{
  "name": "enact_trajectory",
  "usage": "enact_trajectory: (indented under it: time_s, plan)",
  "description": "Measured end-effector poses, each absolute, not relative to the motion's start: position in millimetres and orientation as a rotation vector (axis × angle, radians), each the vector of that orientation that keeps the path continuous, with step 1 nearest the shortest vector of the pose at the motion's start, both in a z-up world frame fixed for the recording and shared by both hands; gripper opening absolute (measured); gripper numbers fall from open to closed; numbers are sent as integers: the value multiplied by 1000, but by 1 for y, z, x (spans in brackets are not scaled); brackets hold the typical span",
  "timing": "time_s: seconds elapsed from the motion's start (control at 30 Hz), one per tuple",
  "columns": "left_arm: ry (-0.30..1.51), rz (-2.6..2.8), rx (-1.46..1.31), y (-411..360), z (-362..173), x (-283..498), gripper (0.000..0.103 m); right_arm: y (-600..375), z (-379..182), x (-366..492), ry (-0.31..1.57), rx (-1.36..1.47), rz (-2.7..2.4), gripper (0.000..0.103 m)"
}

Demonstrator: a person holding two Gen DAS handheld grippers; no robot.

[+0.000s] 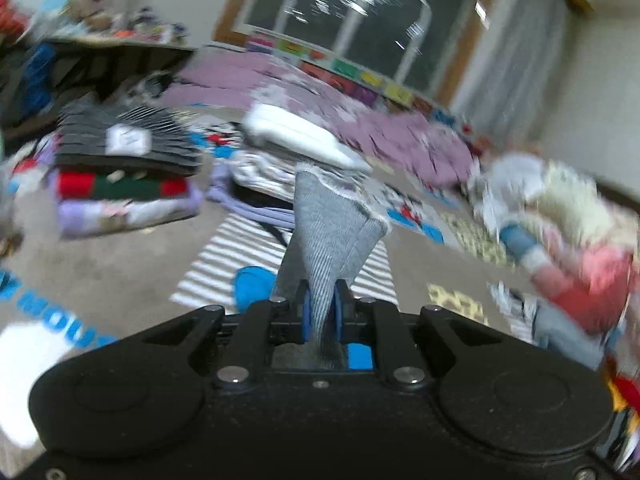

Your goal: Fold clothes

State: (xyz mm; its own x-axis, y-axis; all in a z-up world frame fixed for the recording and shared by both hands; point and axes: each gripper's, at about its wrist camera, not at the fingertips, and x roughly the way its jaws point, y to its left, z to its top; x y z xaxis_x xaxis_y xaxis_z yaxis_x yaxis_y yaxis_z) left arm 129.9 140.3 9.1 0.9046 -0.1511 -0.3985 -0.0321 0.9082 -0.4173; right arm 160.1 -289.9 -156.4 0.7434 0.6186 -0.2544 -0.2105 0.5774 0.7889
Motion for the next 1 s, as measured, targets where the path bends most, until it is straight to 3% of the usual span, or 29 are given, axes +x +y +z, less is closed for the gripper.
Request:
enact_trajectory:
  time_s: [0.2,0.4,0.43,0.47,0.53,0.63,0.8,0.87,0.97,1.0]
  plan:
    - [450,-14,-627,194,-29,96,10,-285,-155,163,572,809,536,90]
    - [530,58,-752,232,-68,72,10,-283,-157,171,590,964,554,97]
    - [536,77,-781,239,-71,69,21,-280,-156,173,602,960,548,97]
    - [535,92,-806,244,-73,66,46,-275,-155,176,616,943,537,97]
    - [509,108,-841,250,-72,58,75,-264,-155,181,630,920,520,98]
    - [498,96,-867,255,-69,52,75,-253,-153,188,638,908,483,103]
    - [537,56,-907,252,-71,55,71,-230,-147,200,680,853,456,103]
    - [563,52,-867,247,-73,61,39,-220,-145,204,698,833,450,94]
    - [576,32,-837,241,-73,66,22,-212,-143,206,710,807,410,77]
    - [573,29,-822,239,-72,67,22,-212,-144,206,707,814,404,68]
